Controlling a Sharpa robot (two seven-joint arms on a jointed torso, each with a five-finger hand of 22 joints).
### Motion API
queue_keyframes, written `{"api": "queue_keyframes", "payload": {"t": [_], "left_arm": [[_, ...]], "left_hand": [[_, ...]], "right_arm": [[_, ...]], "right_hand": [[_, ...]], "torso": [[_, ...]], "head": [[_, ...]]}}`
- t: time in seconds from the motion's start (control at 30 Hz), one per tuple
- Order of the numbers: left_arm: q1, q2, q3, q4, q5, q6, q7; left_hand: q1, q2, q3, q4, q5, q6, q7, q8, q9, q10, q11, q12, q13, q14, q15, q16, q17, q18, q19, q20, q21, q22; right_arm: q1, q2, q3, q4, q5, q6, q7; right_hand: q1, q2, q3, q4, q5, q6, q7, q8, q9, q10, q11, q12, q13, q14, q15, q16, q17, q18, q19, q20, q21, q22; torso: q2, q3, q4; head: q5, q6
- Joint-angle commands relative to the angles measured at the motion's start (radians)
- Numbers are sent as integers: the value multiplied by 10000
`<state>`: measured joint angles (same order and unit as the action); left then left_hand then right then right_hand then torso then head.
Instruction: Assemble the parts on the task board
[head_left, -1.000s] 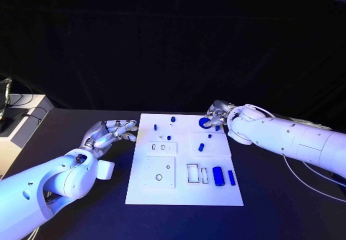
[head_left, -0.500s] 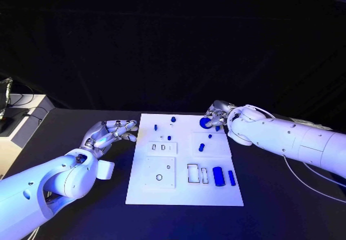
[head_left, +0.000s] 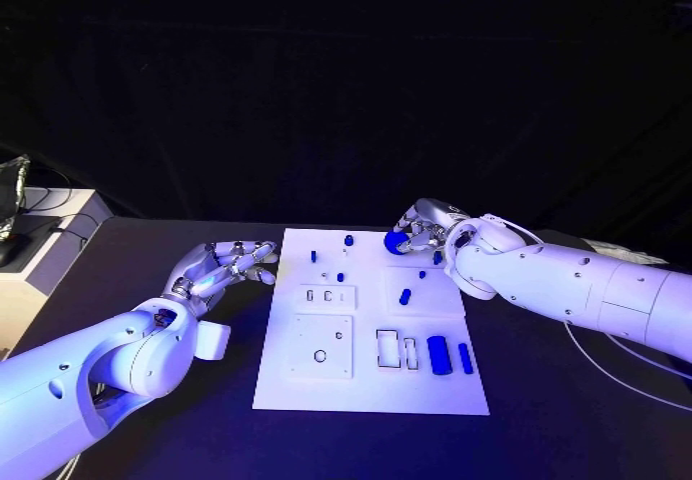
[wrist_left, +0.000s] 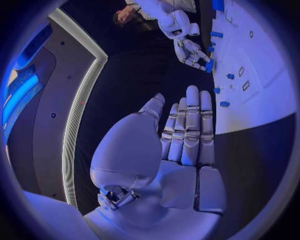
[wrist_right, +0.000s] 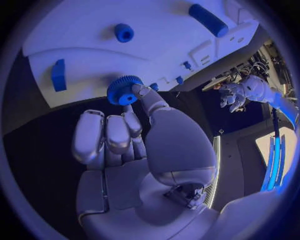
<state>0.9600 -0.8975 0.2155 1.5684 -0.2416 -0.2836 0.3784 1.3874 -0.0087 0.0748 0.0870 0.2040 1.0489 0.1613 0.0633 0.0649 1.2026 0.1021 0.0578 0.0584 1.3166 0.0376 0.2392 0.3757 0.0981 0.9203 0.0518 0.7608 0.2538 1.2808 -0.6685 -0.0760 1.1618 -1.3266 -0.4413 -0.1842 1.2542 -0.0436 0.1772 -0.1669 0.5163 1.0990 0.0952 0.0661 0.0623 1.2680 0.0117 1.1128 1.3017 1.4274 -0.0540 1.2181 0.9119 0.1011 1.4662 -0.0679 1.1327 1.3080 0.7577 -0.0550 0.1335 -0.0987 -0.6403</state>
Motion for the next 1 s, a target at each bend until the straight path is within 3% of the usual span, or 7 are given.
{"api": "queue_keyframes", "payload": {"t": [0.03, 0.3, 0.63, 0.8, 1.0], "left_arm": [[-3, 4, 8, 50, -33, 44, 31], [-3, -3, 8, 93, -33, 48, 15], [-2, 32, 8, 120, -33, 64, 5], [-2, 48, 8, 115, -33, 80, -8], [-2, 51, 9, 117, -33, 85, -19]], "left_hand": [[-23, -21, 55, 22, -44, -61, 1, -1, -9, -66, -4, 12, 10, -36, -9, 39, 3, -49, -24, -68, 66, -8], [-23, -20, 51, 21, -43, -73, 6, 0, -9, -83, 2, 11, 10, -38, -6, 35, -1, -48, -25, -64, 65, -17], [-23, -20, 51, 21, -43, -73, 6, 0, -9, -83, 2, 11, 10, -38, -6, 35, -1, -48, -25, -64, 65, -17], [-23, -20, 51, 21, -43, -73, 6, 0, -9, -83, 2, 11, 10, -38, -6, 35, -1, -48, -25, -64, 65, -17], [-19, -27, 36, 8, -44, -91, 20, -2, -9, -101, 10, 12, 10, -39, -1, 26, -13, -42, -25, -58, 66, -39]], "right_arm": [[12, 46, 3, 266, -682, -585, 239], [5, 596, -4, 455, -1496, -737, 52], [-218, 1591, -57, -207, -2228, -930, -179], [-302, 1906, -77, -535, -2388, -931, -250], [-366, 2127, -92, -829, -2459, -829, -295]], "right_hand": [[-9, 40, -31, -38, -66, 284, 228, 25, 66, 30, -14, -67, 9, 31, -70, -31, 10, -86, 671, -56, 45, 1539], [-18, 23, -41, -35, -90, 263, 235, 22, 64, 25, -8, -90, 4, 31, -67, -39, 12, -89, 669, -54, 55, 1541], [11, 15, -5, -55, -7, 250, 243, 22, 64, 7, -9, -161, -18, 36, -68, -62, 21, -86, 665, -55, 42, 1537], [20, 14, 8, -66, -6, 248, 243, 22, 64, 0, -10, -178, -24, 32, -68, -71, 17, -87, 665, -55, 44, 1538], [4, 4, 26, -75, -14, 226, 254, 18, 63, -13, -4, -210, -32, 34, -65, -82, 24, -85, 663, -53, 35, 1535]], "torso": [[0, -6, 3], [12, 2, 0], [25, 17, 25], [31, -2, 86], [39, -13, 100]], "head": [[38, 10], [155, 28], [221, 12], [191, -10], [187, -18]]}}
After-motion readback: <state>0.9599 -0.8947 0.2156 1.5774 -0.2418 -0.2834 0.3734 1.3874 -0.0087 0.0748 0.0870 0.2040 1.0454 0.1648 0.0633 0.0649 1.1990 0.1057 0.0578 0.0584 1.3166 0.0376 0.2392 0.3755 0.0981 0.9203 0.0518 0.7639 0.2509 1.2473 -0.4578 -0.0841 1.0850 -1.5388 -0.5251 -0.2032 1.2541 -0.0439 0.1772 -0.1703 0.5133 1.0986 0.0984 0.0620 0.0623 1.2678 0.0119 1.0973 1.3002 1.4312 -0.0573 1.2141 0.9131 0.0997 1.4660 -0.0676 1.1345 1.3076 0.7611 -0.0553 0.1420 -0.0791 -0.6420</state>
